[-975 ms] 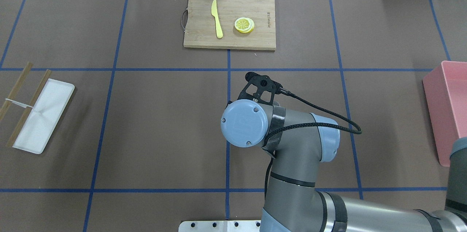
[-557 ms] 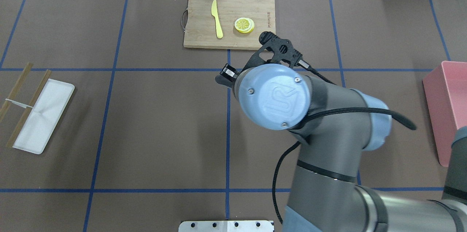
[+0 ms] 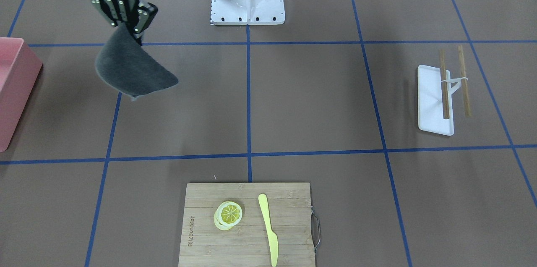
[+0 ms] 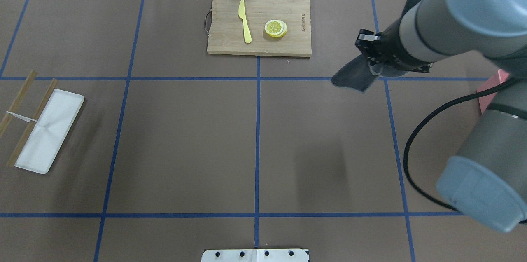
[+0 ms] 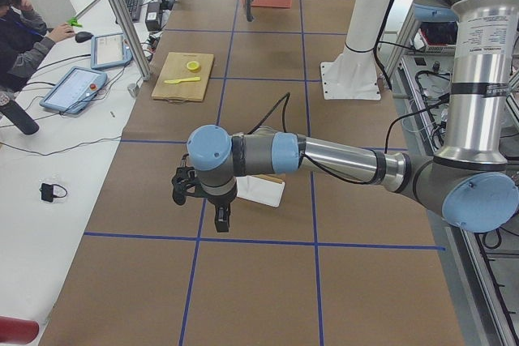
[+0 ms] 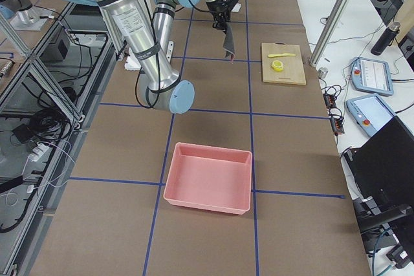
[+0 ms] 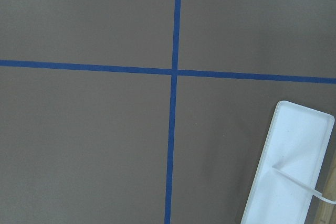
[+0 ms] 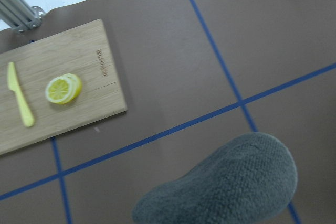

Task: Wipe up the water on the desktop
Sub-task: 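Lift the cloth and carry it over the pink bin with the right gripper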

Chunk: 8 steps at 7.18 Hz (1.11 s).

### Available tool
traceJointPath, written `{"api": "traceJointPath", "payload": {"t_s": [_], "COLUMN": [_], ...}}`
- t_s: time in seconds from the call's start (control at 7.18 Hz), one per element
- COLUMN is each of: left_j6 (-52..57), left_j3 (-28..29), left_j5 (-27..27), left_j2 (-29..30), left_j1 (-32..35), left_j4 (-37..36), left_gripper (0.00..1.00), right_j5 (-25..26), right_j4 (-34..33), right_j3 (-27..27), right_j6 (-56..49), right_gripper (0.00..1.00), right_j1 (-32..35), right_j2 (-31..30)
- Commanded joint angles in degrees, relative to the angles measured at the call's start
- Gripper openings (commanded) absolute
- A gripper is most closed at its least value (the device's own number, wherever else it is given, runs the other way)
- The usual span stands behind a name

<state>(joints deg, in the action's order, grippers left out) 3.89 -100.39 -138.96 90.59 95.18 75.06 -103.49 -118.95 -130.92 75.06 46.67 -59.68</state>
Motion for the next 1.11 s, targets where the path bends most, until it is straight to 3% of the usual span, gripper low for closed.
{"api": "traceJointPath", "payload": {"t_s": [0.0, 0.42, 0.7, 0.84, 0.97], "left_j6": [0.1, 0.2, 0.2, 0.2, 0.2], "left_j3": [-0.2, -0.2, -0.2, -0.1, -0.1], "left_j5": [0.0, 0.0, 0.0, 0.0, 0.0], "left_j2": [-0.2, -0.4, -0.4, -0.4, -0.4], "left_j1": [0.0, 0.0, 0.0, 0.0, 0.0], "left_j4": [0.0, 0.1, 0.1, 0.1, 0.1], "left_gripper": [0.99, 0.99, 0.99, 0.99, 0.99], "right_j5": [-11.1, -21.5, -24.7, -24.7, -24.6], "right_j4": [-0.3, 0.5, 0.6, 3.3, 12.4], "right_j3": [-0.8, -1.9, -1.7, -1.4, 0.1], "right_j6": [-26.4, -55.5, -70.2, -72.6, -72.4], "right_gripper": [0.0, 0.0, 0.0, 0.0, 0.0], "right_j1": [14.2, 31.5, 38.3, 39.4, 39.5], "right_j2": [-10.1, -25.7, -35.7, -40.6, -47.5]}}
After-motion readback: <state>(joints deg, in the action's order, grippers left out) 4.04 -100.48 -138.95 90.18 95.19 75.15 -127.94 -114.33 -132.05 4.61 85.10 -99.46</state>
